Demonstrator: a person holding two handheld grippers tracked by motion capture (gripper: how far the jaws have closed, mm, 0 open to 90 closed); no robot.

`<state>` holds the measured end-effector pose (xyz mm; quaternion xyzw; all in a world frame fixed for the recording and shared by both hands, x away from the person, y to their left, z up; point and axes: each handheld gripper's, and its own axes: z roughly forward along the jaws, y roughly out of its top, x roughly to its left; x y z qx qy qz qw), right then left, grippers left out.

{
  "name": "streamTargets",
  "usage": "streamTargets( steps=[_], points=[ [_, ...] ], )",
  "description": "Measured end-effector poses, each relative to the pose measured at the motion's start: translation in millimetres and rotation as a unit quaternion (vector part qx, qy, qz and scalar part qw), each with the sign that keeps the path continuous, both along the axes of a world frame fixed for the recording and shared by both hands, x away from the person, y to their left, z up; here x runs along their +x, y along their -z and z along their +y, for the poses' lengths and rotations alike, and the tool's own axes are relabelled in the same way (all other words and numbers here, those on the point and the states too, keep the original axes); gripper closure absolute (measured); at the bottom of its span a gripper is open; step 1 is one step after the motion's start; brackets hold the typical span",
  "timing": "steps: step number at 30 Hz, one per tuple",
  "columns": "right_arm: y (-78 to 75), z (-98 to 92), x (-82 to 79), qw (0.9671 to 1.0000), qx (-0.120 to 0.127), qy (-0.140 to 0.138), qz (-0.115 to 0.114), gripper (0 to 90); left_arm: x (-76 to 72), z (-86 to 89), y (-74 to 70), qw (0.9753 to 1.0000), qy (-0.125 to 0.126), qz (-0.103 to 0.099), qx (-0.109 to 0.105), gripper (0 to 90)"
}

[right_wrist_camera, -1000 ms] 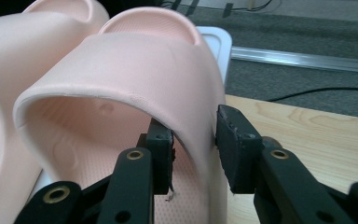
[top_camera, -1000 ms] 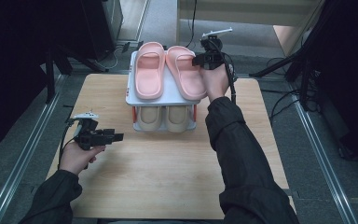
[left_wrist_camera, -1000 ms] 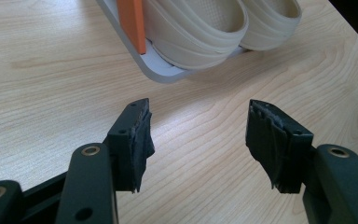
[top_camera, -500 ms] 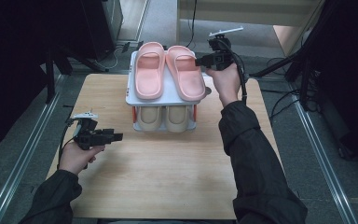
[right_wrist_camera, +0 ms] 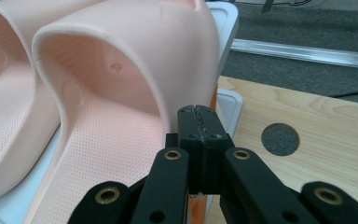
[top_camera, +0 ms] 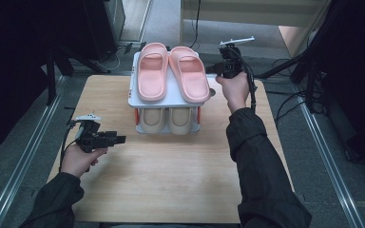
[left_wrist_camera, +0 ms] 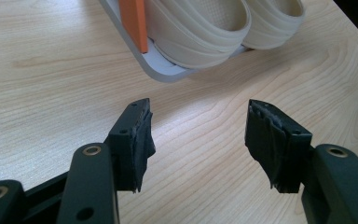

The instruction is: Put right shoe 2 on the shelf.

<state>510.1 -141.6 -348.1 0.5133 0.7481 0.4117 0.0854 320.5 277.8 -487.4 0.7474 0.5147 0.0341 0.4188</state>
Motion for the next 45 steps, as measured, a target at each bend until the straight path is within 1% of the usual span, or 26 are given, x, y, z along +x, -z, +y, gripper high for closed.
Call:
streamTargets(
  steps=[7,11,14,20,23,28,30,34,36,40,43,45],
  points=[
    [1.7,8.5,-2.8,1.0000,-0.002,-0.005,-0.006,90.0,0.3,-1.0,0.1,1.0000,0.004,0.001,0.002,41.5],
    [3.3,11.7,-4.8,0.9999,0.005,-0.012,-0.006,90.0,0.7,-0.9,0.2,1.0000,0.002,0.001,0.001,41.4],
    [4.4,14.7,-5.7,0.9998,0.008,-0.019,-0.002,89.6,1.1,-1.6,0.6,1.0000,0.001,0.002,0.000,41.5],
    [3.6,21.6,-8.9,0.9995,0.006,-0.029,-0.007,89.6,1.3,-1.9,0.7,1.0000,0.002,0.002,0.001,41.4],
    [3.1,23.4,-10.1,0.9996,0.001,-0.028,-0.010,90.0,1.5,-2.2,0.7,1.0000,0.002,0.002,0.001,41.5],
    [4.4,20.9,-10.2,0.9995,0.009,-0.029,-0.010,89.4,2.0,-2.3,0.5,1.0000,0.004,0.001,0.000,41.4],
    [6.2,19.6,-12.3,0.9994,0.012,-0.029,-0.015,89.4,2.4,-2.5,0.6,1.0000,0.005,0.001,0.001,41.5],
    [8.7,14.9,-18.1,0.9994,0.011,-0.030,-0.015,87.7,4.0,-4.2,0.7,1.0000,0.007,0.002,0.001,41.5],
    [8.7,10.5,-22.4,0.9992,0.009,-0.033,-0.021,87.2,5.1,-5.5,0.5,1.0000,0.008,0.002,0.001,41.5],
    [6.7,2.8,-32.8,0.9987,0.015,-0.041,-0.027,85.6,8.2,-8.4,0.9,0.9999,0.014,0.004,0.003,41.4],
    [5.2,-3.4,-41.3,0.9982,0.022,-0.046,-0.030,83.5,10.5,-11.0,1.6,0.9999,0.016,0.002,-0.001,41.4],
    [5.5,-7.7,-48.1,0.9977,0.028,-0.052,-0.034,81.7,12.8,-13.3,1.2,0.9998,0.018,0.004,0.002,41.4]
  ],
)
